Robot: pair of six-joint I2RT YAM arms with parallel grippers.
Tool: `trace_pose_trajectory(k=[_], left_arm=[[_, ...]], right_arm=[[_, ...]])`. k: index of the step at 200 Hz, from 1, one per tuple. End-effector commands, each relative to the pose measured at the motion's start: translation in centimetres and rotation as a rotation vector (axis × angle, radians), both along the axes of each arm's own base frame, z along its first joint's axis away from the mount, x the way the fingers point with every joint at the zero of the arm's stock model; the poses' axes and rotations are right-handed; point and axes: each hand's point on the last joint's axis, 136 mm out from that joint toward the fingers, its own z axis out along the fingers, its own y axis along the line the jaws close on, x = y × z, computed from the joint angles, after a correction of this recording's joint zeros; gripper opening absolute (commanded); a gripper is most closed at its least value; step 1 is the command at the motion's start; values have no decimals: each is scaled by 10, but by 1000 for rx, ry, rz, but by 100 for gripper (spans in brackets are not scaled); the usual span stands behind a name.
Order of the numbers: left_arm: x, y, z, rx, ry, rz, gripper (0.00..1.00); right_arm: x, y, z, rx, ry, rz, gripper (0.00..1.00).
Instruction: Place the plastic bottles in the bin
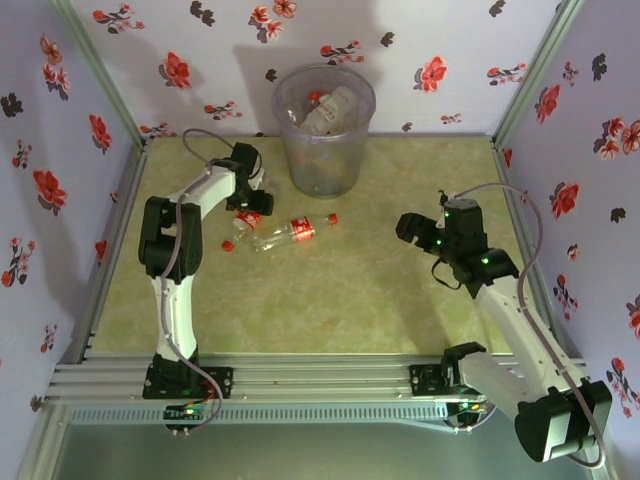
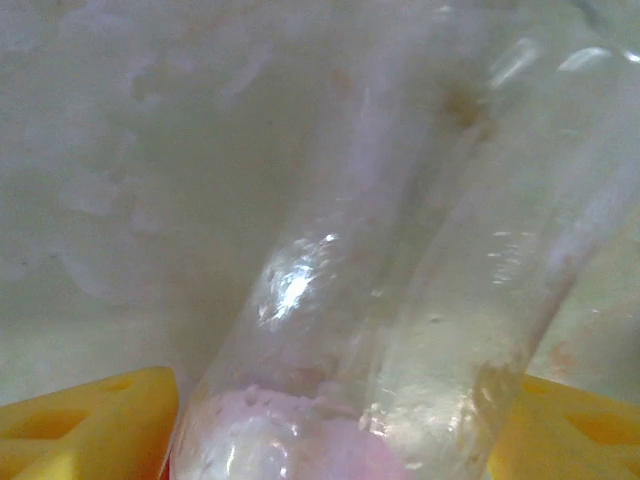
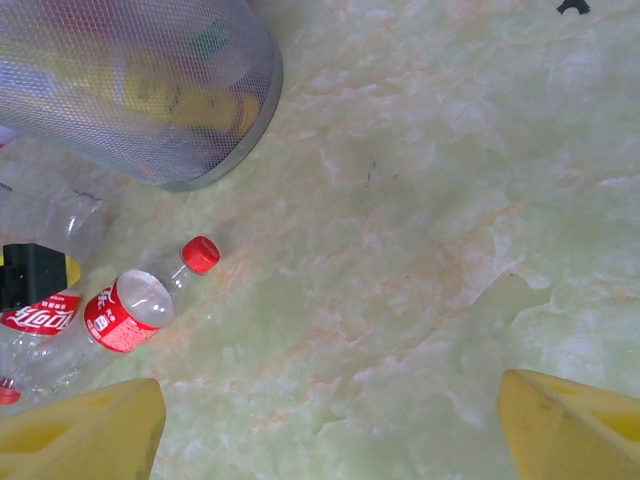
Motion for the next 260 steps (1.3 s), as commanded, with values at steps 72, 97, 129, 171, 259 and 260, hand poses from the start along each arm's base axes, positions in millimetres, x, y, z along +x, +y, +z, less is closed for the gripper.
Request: trace_pose_trajectory(k=[72, 97, 129, 171, 259, 260], left_arm=[[12, 28, 32, 13, -67, 102, 51], [16, 33, 56, -15, -119, 136, 49], [24, 35, 124, -64, -276, 151, 49], [25, 35, 242, -195, -539, 220, 40], [2, -9, 457, -1033, -1060, 238, 9], [2, -10, 458, -1044, -1065, 234, 9]], right_arm=[[3, 0, 0, -8, -11, -6, 87], [2, -1, 0, -12, -11, -7, 87], [2, -2, 0, -17, -12, -9, 87], [4, -1, -1, -6, -14, -13, 87], [3, 1, -1, 12, -18, -14, 87], [3, 1, -1, 14, -18, -13, 87]])
